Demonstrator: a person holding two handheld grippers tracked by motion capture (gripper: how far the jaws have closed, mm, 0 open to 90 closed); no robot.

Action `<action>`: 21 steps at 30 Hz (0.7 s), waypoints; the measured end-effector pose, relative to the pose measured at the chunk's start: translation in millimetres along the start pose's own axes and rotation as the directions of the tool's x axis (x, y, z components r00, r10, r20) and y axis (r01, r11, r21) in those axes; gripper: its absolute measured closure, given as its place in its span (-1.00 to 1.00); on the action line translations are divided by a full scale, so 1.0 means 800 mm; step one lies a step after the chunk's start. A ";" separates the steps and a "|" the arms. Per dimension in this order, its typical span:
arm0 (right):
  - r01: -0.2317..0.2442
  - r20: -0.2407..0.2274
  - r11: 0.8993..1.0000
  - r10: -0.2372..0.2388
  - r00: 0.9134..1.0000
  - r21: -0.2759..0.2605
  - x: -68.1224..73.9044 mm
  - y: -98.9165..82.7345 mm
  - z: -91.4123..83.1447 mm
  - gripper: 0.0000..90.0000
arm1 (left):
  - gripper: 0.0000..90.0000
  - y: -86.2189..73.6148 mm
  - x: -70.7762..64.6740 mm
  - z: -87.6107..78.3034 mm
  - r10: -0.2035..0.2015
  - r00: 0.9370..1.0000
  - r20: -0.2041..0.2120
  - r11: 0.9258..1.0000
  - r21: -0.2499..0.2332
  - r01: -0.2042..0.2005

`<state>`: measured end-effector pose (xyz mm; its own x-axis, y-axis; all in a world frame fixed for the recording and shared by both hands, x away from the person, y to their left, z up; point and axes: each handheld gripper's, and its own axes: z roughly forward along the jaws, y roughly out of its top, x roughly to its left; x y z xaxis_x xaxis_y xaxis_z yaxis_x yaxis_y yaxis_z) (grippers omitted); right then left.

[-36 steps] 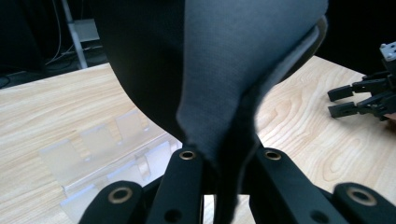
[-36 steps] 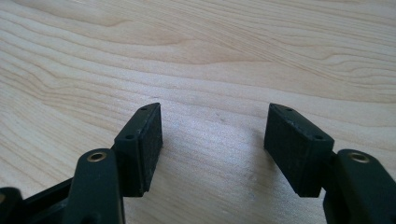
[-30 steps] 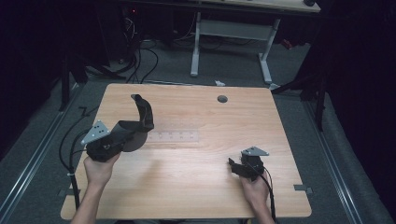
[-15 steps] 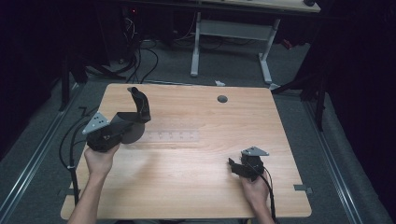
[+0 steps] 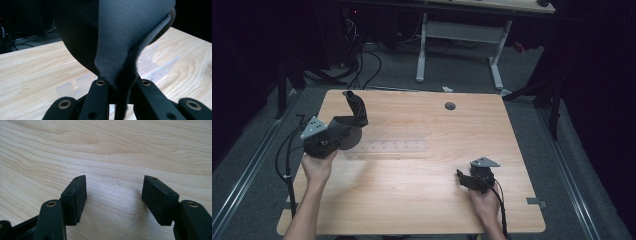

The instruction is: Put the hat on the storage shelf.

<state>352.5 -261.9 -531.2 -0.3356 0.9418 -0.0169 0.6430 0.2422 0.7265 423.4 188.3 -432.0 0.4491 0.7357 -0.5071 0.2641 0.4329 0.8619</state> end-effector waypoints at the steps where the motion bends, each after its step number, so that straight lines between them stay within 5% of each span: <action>1: 0.000 0.000 1.000 0.000 1.000 0.000 0.000 0.000 0.000 -0.18 | 0.90 0.000 0.002 0.000 0.002 1.000 -0.003 1.000 -0.002 -0.002; 21: 0.002 0.000 1.000 -0.002 1.000 0.000 0.000 0.000 0.000 -0.18 | 0.90 -0.002 0.019 0.006 0.061 0.996 -0.064 0.998 -0.021 -0.062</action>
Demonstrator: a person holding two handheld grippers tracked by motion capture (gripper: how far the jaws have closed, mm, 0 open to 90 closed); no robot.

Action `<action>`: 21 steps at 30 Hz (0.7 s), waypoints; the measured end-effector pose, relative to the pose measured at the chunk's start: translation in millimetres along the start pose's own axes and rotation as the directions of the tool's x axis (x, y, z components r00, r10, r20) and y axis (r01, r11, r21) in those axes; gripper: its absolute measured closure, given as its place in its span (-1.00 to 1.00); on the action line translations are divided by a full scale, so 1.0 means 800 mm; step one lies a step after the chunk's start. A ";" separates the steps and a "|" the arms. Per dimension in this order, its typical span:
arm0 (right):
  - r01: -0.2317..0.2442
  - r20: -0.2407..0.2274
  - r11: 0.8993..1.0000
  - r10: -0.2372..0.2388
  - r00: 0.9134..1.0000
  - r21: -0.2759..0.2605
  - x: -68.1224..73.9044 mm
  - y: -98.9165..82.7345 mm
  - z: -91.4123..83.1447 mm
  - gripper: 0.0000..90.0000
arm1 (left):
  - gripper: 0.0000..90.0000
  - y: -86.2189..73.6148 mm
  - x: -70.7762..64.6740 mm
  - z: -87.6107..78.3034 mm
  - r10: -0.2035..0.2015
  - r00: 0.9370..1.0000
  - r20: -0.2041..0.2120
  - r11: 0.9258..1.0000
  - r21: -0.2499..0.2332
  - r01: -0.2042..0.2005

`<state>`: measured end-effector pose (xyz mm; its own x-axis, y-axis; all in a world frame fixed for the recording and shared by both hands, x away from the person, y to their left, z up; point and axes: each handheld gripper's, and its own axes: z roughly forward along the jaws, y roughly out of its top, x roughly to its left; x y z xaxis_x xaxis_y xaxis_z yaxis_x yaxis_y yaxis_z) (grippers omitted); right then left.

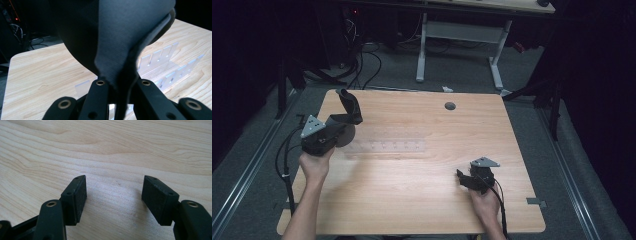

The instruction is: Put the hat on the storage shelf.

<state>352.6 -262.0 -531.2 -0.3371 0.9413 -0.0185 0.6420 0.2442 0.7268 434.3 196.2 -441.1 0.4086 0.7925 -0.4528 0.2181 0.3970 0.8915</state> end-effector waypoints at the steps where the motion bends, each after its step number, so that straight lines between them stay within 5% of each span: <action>1: -0.002 0.000 1.000 0.002 1.000 0.001 0.000 0.000 0.000 -0.18 | 0.90 0.000 0.000 0.000 0.003 1.000 -0.002 1.000 0.000 -0.003; 21: -0.002 0.000 1.000 0.002 1.000 0.001 0.000 0.000 0.000 -0.18 | 0.90 0.000 0.012 -0.002 -0.020 0.999 -0.027 1.000 -0.019 0.019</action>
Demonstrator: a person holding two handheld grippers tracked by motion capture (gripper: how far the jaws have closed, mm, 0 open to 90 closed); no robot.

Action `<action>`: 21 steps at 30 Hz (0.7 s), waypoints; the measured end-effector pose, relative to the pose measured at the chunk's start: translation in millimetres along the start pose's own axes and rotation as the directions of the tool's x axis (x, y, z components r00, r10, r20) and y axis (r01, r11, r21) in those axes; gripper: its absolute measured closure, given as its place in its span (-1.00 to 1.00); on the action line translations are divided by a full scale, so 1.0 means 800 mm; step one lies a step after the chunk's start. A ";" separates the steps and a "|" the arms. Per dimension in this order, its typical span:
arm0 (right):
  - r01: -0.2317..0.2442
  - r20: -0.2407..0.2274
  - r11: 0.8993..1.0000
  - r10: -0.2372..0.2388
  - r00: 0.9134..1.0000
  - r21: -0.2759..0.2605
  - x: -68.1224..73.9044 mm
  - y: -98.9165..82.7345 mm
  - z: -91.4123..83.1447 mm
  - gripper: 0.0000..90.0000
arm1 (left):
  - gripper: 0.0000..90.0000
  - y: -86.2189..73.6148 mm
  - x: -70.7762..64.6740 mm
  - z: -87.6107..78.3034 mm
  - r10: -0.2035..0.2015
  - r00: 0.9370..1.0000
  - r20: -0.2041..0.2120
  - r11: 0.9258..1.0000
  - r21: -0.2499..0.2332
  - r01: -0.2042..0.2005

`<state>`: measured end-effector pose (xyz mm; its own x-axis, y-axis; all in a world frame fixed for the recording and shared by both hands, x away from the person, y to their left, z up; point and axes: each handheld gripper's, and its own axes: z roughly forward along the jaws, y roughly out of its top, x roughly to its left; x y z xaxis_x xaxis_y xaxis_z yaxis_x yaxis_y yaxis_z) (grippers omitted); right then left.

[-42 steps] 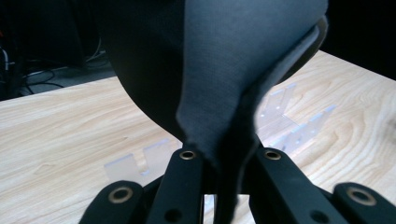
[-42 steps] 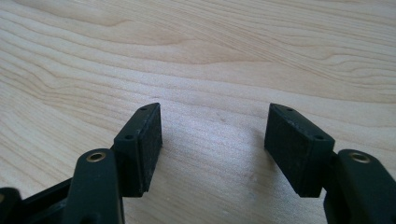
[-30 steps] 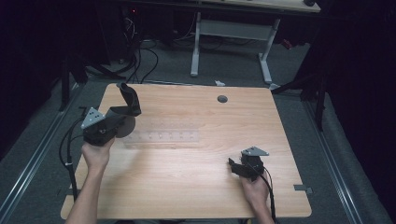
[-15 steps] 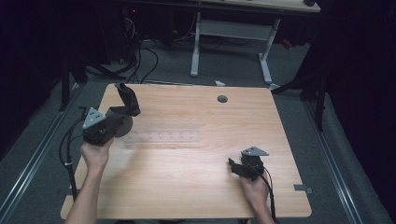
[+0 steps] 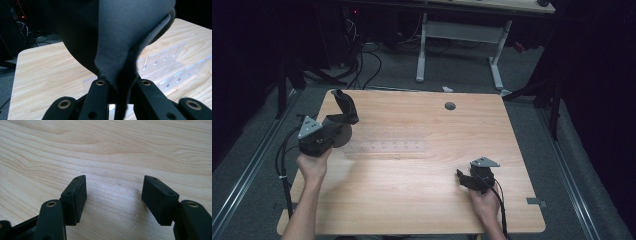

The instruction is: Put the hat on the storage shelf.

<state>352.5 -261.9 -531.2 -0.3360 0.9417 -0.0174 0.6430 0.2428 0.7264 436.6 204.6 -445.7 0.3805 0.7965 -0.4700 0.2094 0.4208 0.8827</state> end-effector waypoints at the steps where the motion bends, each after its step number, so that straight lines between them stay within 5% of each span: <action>1: 0.000 0.000 1.000 0.000 1.000 0.000 0.000 0.000 0.000 -0.18 | 0.90 0.000 -0.001 0.001 0.001 1.000 0.000 1.000 -0.001 -0.001; 21: 0.000 0.000 1.000 0.000 1.000 0.000 0.000 0.000 0.000 -0.18 | 0.88 -0.033 0.006 0.010 -0.015 1.000 -0.025 0.998 0.064 0.016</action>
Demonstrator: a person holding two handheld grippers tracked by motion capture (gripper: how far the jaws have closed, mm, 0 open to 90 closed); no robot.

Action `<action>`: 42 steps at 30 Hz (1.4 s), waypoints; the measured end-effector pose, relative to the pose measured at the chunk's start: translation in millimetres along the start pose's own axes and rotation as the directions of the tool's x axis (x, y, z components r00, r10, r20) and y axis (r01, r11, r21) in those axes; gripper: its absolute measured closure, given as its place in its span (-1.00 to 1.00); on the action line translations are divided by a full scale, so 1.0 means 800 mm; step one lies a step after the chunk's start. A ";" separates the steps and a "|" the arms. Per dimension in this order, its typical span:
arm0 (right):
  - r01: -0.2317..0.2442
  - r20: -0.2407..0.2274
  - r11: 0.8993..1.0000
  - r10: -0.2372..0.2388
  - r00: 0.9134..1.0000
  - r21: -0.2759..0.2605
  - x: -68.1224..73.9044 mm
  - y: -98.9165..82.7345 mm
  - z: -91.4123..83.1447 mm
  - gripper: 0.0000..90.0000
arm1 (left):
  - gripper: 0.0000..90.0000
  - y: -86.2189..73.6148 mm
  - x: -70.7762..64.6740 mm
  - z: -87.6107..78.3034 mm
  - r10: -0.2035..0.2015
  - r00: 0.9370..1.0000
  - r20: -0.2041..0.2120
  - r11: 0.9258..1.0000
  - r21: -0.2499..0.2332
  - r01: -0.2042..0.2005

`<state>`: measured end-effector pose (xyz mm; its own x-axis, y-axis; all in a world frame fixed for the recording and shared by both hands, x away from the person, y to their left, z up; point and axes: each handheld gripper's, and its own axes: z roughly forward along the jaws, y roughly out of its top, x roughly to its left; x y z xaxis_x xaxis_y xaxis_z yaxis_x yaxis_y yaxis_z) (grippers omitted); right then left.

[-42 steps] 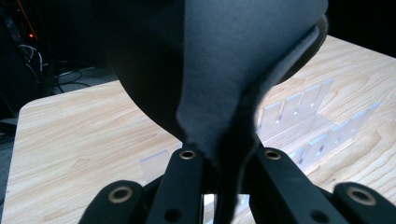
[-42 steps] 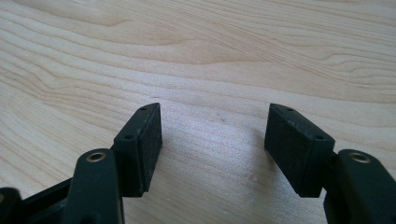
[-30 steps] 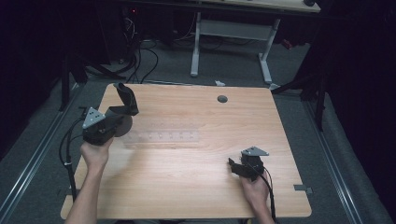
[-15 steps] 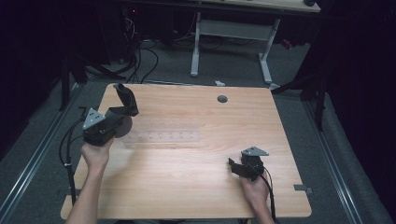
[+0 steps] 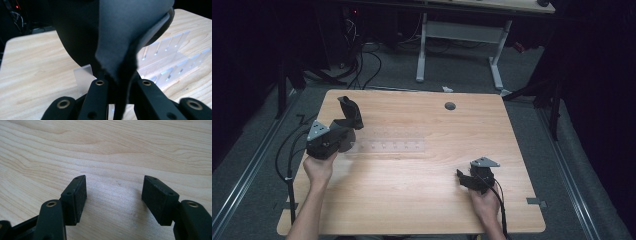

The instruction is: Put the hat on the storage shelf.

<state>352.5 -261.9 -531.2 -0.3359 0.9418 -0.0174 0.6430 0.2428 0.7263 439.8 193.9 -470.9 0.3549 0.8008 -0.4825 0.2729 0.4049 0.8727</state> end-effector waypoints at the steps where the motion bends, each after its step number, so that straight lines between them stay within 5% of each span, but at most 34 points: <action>1: 0.000 0.000 1.000 0.000 1.000 0.000 0.000 0.000 0.000 -0.18 | 0.88 -0.001 0.000 -0.001 -0.004 1.000 -0.003 1.000 -0.003 0.004; 10: 0.000 0.000 1.000 0.000 1.000 0.000 0.000 0.000 0.000 -0.18 | 0.73 -0.003 -0.002 -0.011 -0.018 1.000 -0.013 0.999 0.036 0.019; 16: 0.000 0.000 1.000 0.000 1.000 0.000 0.000 0.000 0.000 -0.18 | 0.30 -0.003 0.006 -0.021 -0.060 0.997 -0.048 0.997 0.039 0.062; 23: 0.000 0.000 1.000 0.000 1.000 0.000 0.000 0.000 0.000 -0.18 | 0.02 -0.004 0.010 -0.034 -0.077 0.995 -0.069 0.996 0.043 0.080; 42: 0.000 0.000 1.000 0.000 1.000 0.000 0.000 0.000 0.000 -0.18 | -0.09 -0.039 0.014 -0.082 -0.121 0.990 -0.078 0.990 0.067 0.126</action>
<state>352.5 -261.9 -531.2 -0.3363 0.9416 -0.0176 0.6429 0.2432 0.7263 376.6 219.2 -499.1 0.2484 0.7781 -0.5769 0.3743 0.4721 0.7981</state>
